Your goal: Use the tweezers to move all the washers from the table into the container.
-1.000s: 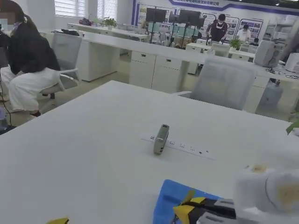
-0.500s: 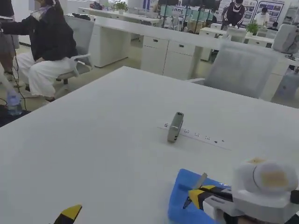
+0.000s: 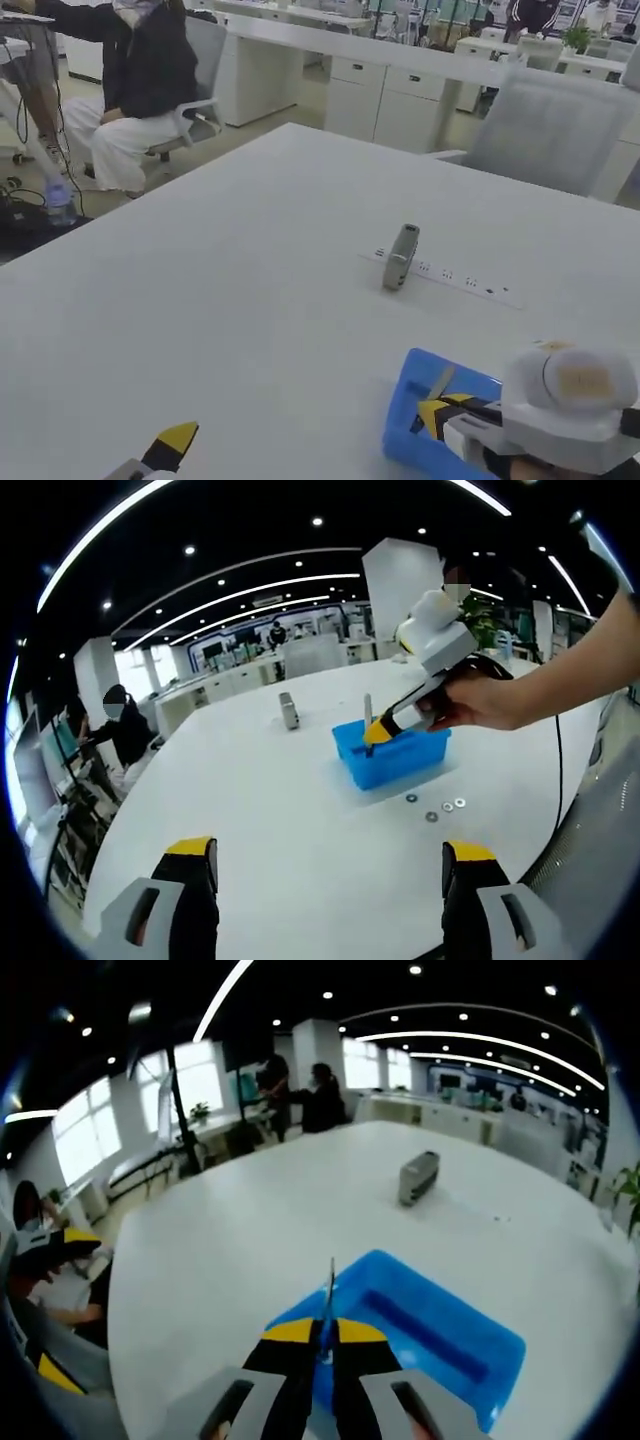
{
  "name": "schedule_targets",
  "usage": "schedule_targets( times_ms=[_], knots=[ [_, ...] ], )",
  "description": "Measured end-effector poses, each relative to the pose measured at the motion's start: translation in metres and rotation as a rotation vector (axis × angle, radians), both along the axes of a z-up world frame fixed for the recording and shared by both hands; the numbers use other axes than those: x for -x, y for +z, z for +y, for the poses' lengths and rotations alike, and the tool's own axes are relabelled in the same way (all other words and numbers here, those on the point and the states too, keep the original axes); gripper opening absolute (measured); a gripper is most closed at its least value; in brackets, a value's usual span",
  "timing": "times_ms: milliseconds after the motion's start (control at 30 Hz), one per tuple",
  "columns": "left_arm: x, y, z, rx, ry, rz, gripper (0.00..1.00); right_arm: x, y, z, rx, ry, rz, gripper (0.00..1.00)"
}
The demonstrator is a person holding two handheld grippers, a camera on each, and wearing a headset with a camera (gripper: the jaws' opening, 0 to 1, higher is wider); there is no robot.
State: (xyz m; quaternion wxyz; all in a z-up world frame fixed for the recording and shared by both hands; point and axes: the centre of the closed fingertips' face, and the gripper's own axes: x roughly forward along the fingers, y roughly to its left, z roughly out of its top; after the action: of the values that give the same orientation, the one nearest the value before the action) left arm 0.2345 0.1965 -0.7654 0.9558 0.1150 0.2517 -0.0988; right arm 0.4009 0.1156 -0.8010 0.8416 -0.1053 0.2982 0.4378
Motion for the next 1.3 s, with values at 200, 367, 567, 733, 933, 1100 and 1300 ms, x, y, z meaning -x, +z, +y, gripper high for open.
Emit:
schedule_targets(
  times_ms=[200,367,567,733,933,1100,1300],
  knots=[
    [0.0,0.001,0.0,-0.006,-0.003,-0.001,0.95,0.0,0.016,-0.004,-0.025,-0.014,-0.024,0.02],
    [0.0,0.002,0.0,-0.007,-0.002,-0.007,0.96,0.004,0.04,-0.005,-0.059,-0.009,-0.066,0.03],
    [0.0,0.003,0.0,-0.007,-0.003,-0.014,0.96,0.026,0.052,-0.011,-0.054,0.012,-0.099,0.03],
    [0.0,0.002,0.0,-0.012,-0.01,-0.013,0.96,0.04,0.059,-0.019,-0.058,0.008,-0.099,0.02],
    [0.0,0.001,0.0,-0.019,-0.011,-0.006,0.96,0.052,0.063,-0.026,-0.071,-0.009,-0.08,0.01],
    [0.0,0.0,0.0,-0.023,-0.011,0.001,0.95,0.065,0.058,-0.029,-0.076,-0.01,-0.043,0.01],
    [0.001,0.009,-0.012,-0.033,-0.091,-0.019,0.74,0.089,0.056,-0.027,-0.082,0.031,0.019,0.01]
  ],
)
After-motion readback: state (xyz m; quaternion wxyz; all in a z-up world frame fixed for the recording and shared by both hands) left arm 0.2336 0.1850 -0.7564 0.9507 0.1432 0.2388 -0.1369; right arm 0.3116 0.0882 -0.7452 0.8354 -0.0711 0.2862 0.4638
